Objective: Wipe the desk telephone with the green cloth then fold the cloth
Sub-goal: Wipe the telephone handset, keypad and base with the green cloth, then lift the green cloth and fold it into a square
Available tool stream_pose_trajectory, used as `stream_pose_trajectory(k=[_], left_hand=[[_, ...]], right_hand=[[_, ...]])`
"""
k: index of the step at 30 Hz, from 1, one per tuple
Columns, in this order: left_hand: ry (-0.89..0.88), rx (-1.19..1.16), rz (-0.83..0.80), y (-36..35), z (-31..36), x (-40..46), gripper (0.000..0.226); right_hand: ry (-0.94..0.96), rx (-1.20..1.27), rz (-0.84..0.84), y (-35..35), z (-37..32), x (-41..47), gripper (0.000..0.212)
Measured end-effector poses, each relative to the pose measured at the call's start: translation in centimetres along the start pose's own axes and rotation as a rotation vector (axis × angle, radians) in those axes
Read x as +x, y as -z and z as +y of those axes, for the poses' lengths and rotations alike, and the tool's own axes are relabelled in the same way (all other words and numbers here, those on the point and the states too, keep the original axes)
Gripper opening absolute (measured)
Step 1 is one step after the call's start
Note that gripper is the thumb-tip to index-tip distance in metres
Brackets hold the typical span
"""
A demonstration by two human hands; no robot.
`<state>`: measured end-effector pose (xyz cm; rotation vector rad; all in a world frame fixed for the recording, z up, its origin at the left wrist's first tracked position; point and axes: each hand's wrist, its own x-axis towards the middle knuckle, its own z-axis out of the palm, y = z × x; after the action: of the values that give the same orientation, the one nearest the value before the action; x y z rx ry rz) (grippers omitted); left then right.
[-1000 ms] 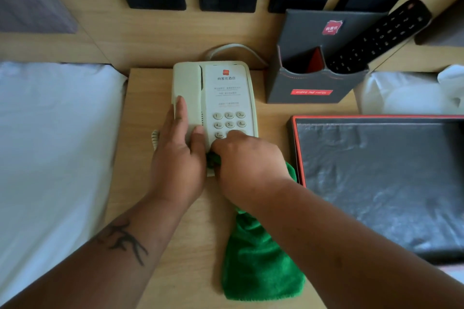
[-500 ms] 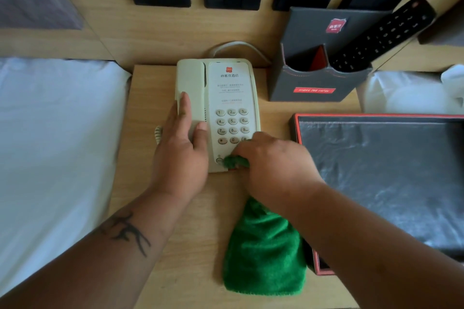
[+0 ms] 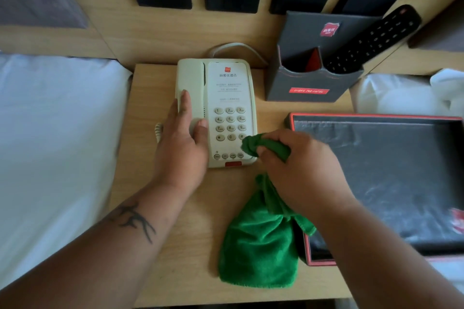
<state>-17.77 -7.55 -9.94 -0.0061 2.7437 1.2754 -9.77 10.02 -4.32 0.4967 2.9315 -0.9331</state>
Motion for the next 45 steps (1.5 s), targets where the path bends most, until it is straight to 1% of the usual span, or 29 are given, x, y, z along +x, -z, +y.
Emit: stream_pose_trajectory(k=[2,4,6,7,10,11,13,15,18,19,22,23,25,26,28,29,30,31,32,33,34,35,37,39,40,41,42,43,45], left_hand=[[0.010,-0.003,-0.018,0.2,0.2,0.0,0.064],[0.018,-0.012,-0.036,0.5,0.4,0.4,0.066],[0.027,0.038,-0.068,1.4,1.2,0.5,0.067],[0.019,0.083,-0.083,1.9,2.0,0.5,0.065],[-0.049,0.152,-0.109,3.8,5.2,-0.2,0.055],[-0.053,0.082,-0.155,4.4,6.5,-0.5,0.050],[0.005,-0.198,-0.299,5.9,9.7,-1.6,0.044],[0.045,-0.374,-0.410,7.5,12.9,-2.9,0.049],[0.043,-0.403,-0.514,11.0,17.2,-4.9,0.068],[0.011,-0.415,-0.559,12.2,18.4,-5.6,0.065],[-0.021,-0.442,-0.661,16.0,21.7,-7.5,0.037],[-0.038,-0.398,-0.671,17.2,22.9,-8.1,0.031],[-0.167,-0.183,-0.604,19.0,25.3,-8.7,0.019],[-0.229,-0.068,-0.540,19.9,26.5,-9.0,0.012],[-0.309,0.045,-0.412,21.6,29.1,-9.7,0.010],[-0.331,0.036,-0.379,22.4,30.2,-10.1,0.011],[-0.351,0.024,-0.355,23.2,31.3,-10.5,0.014],[-0.370,0.025,-0.331,23.9,32.3,-10.8,0.016],[-0.386,0.030,-0.315,24.6,33.1,-11.0,0.015],[-0.398,0.030,-0.309,25.3,33.8,-11.3,0.013],[-0.413,0.028,-0.323,26.0,34.6,-11.6,0.012],[-0.427,0.032,-0.348,26.7,35.2,-11.9,0.012],[-0.456,0.068,-0.375,28.0,36.3,-12.4,0.015],[-0.496,0.113,-0.341,28.9,37.4,-12.7,0.019],[-0.512,0.121,-0.325,29.2,37.9,-12.9,0.018],[-0.520,0.120,-0.317,29.5,38.4,-13.1,0.015],[-0.528,0.118,-0.311,29.7,38.9,-13.3,0.011],[-0.540,0.125,-0.309,29.9,39.3,-13.4,0.009],[-0.558,0.185,-0.334,30.4,39.8,-13.6,0.010]], right_hand=[[-0.075,0.251,-0.008,0.4,-0.2,-1.1,0.017],[-0.174,0.559,-0.075,1.2,-0.6,-1.7,0.015],[-0.260,0.866,-0.135,2.5,-1.3,-2.0,0.018],[-0.283,0.962,-0.160,3.3,-1.8,-2.1,0.021],[-0.347,1.120,-0.245,5.2,-3.2,-2.4,0.026],[-0.362,1.176,-0.260,5.6,-3.6,-2.6,0.026],[-0.383,1.298,-0.264,6.8,-4.8,-3.0,0.027],[-0.396,1.360,-0.239,8.6,-6.4,-3.2,0.029],[-0.412,1.409,-0.199,12.5,-8.9,-3.6,0.031],[-0.412,1.397,-0.194,13.9,-9.7,-3.6,0.031],[-0.423,1.319,-0.159,18.5,-11.9,-4.1,0.034],[-0.424,1.293,-0.133,20.1,-12.6,-4.5,0.037],[-0.396,1.238,-0.114,23.2,-13.9,-5.3,0.053],[-0.332,1.168,-0.133,24.6,-14.7,-5.8,0.065],[-0.110,0.832,-0.192,27.2,-16.1,-6.7,0.084],[-0.042,0.669,-0.215,28.5,-16.7,-7.2,0.086],[-0.003,0.567,-0.250,29.9,-17.2,-7.6,0.081],[0.038,0.450,-0.268,31.1,-17.5,-7.9,0.069],[0.082,0.315,-0.251,32.2,-17.7,-7.9,0.049],[0.141,0.174,-0.213,33.4,-18.3,-8.4,0.027],[0.168,0.083,-0.160,34.4,-18.6,-8.6,0.013],[0.172,0.064,-0.114,35.5,-19.0,-8.9,0.006],[0.206,0.127,-0.096,37.6,-19.8,-9.7,0.012],[0.246,0.219,-0.205,39.3,-20.8,-10.5,0.036],[0.257,0.226,-0.257,39.8,-21.4,-10.9,0.051],[0.268,0.190,-0.270,40.1,-21.9,-11.1,0.057],[0.291,0.124,-0.236,40.3,-22.3,-11.1,0.052],[0.317,0.020,-0.176,40.4,-22.7,-11.0,0.041],[0.364,-0.197,-0.090,41.0,-23.6,-10.9,0.025]])
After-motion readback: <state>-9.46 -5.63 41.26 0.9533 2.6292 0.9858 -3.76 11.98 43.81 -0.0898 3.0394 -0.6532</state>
